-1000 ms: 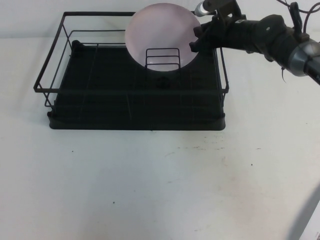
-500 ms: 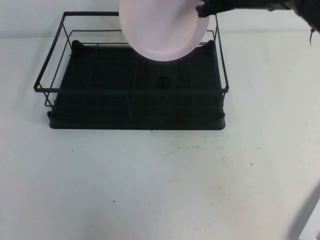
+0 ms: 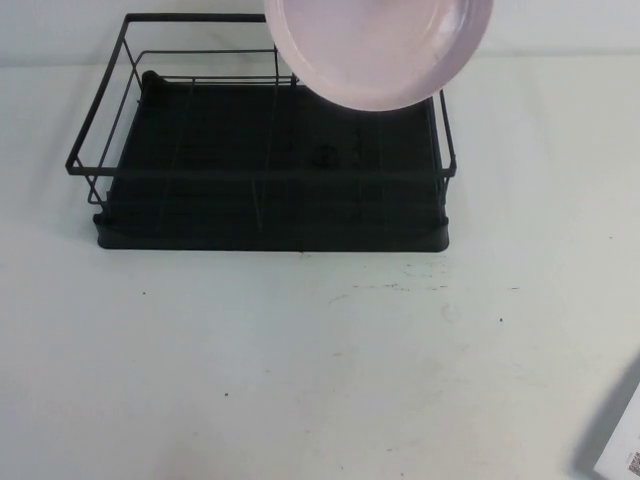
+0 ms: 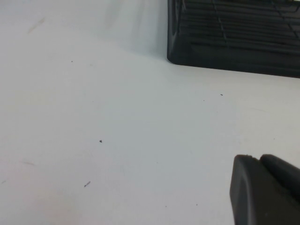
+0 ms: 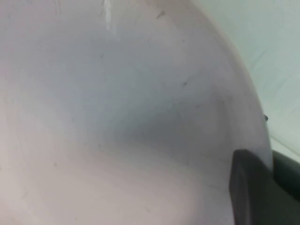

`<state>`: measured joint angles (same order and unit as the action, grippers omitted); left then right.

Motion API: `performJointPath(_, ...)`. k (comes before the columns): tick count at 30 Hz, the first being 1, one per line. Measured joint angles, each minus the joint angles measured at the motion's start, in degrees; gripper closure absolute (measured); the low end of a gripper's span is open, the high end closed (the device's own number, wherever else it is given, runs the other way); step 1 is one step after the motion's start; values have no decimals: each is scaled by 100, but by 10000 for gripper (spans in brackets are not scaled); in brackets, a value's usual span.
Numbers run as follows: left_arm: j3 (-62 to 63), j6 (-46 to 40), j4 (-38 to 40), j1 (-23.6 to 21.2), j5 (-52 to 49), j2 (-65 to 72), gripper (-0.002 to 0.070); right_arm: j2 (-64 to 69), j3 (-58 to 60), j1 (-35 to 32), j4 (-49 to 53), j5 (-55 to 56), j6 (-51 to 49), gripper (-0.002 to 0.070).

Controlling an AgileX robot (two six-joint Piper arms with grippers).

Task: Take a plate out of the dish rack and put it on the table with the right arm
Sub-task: Place the plate from the table

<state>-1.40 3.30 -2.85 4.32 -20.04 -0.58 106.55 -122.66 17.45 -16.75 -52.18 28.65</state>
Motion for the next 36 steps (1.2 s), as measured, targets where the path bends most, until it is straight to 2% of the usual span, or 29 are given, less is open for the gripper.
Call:
performJointPath(5,0,0,0,0,0,0,679,-1073,674,0,63,-395,-549,683)
performJointPath(13,0,0,0,0,0,0,679,-3212,3318,0,48,-157,-1724,683)
performJointPath(18,0,0,0,0,0,0,679,-3829,4733,0,-337,-157,-2376,683)
performJointPath(22,0,0,0,0,0,0,679,-3762,5561,69,-913,-164,-2482,683)
performJointPath(26,0,0,0,0,0,0,679,-3367,6076,452,-1051,198,-2731,683)
performJointPath(31,0,0,0,0,0,0,679,-2447,6075,927,-1138,714,-2900,683)
performJointPath(36,0,0,0,0,0,0,679,-1550,5831,955,-1164,1078,-2949,683)
